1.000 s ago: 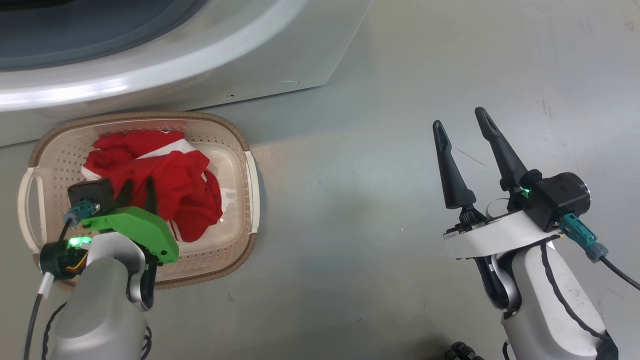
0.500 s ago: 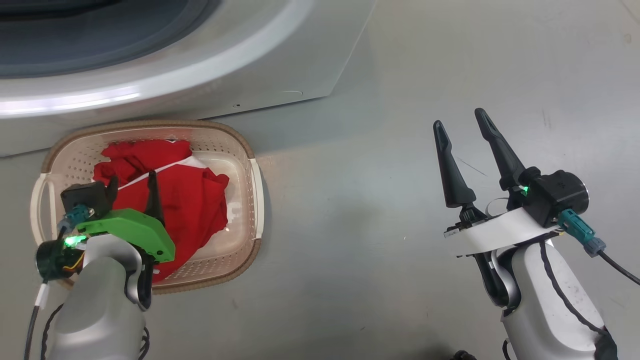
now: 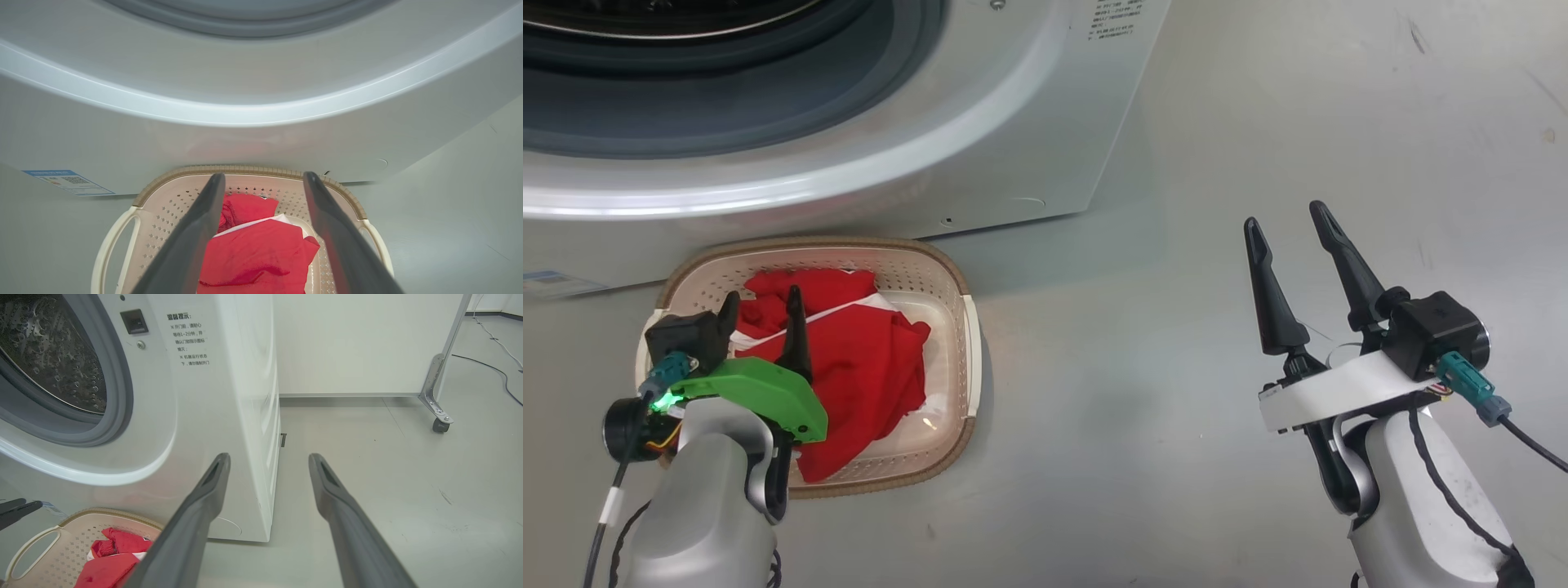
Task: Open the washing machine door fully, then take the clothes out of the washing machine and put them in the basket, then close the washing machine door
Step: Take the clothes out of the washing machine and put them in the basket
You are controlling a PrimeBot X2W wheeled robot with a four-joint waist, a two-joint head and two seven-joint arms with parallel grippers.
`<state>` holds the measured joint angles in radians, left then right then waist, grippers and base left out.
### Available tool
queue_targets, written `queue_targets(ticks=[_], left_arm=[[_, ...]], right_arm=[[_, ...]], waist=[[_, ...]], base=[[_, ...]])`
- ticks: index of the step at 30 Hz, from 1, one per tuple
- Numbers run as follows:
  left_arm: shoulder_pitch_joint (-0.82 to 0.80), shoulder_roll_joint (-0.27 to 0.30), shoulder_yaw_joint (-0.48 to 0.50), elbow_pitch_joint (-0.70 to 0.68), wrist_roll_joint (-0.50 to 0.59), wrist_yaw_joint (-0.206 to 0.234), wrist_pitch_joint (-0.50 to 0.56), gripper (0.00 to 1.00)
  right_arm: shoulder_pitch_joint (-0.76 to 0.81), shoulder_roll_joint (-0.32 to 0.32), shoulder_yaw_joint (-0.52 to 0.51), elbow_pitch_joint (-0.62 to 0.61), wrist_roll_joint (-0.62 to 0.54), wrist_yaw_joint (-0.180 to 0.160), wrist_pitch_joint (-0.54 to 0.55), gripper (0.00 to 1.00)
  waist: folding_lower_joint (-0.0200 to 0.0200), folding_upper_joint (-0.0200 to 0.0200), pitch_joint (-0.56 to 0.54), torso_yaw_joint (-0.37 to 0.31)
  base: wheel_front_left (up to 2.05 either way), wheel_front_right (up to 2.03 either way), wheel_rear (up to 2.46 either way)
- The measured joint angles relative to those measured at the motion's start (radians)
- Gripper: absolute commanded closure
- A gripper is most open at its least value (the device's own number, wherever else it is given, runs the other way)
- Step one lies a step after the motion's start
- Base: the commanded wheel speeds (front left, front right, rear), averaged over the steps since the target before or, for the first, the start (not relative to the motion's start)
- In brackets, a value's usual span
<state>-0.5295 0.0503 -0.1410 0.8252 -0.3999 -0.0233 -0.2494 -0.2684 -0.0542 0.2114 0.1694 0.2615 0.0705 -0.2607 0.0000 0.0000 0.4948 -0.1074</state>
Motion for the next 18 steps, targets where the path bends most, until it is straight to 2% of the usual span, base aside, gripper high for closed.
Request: queue_targets(ticks=[5,11,18], left_arm=[[0.03,-0.003,-0.001,-0.049,0.007,0.0,-0.003,0.0],[0.06,-0.005,0.009,-0.187,0.027,0.0,-0.002,0.0],[0.135,-0.006,0.011,-0.286,0.065,0.003,-0.002,0.0]], right_arm=[[0.028,0.0,-0.007,0.012,-0.003,0.0,0.0,0.0],[0.049,0.0,-0.015,0.021,-0.009,-0.001,0.0,0.0],[0.081,0.001,-0.019,0.03,-0.01,-0.001,0.0,0.0]], waist=[[0.0,0.0,-0.049,0.018],[0.0,0.0,-0.109,0.04],[0.0,0.0,-0.175,0.062]], base=[[0.0,0.0,0.0],[0.0,0.0,0.0],[0.0,0.0,0.0]])
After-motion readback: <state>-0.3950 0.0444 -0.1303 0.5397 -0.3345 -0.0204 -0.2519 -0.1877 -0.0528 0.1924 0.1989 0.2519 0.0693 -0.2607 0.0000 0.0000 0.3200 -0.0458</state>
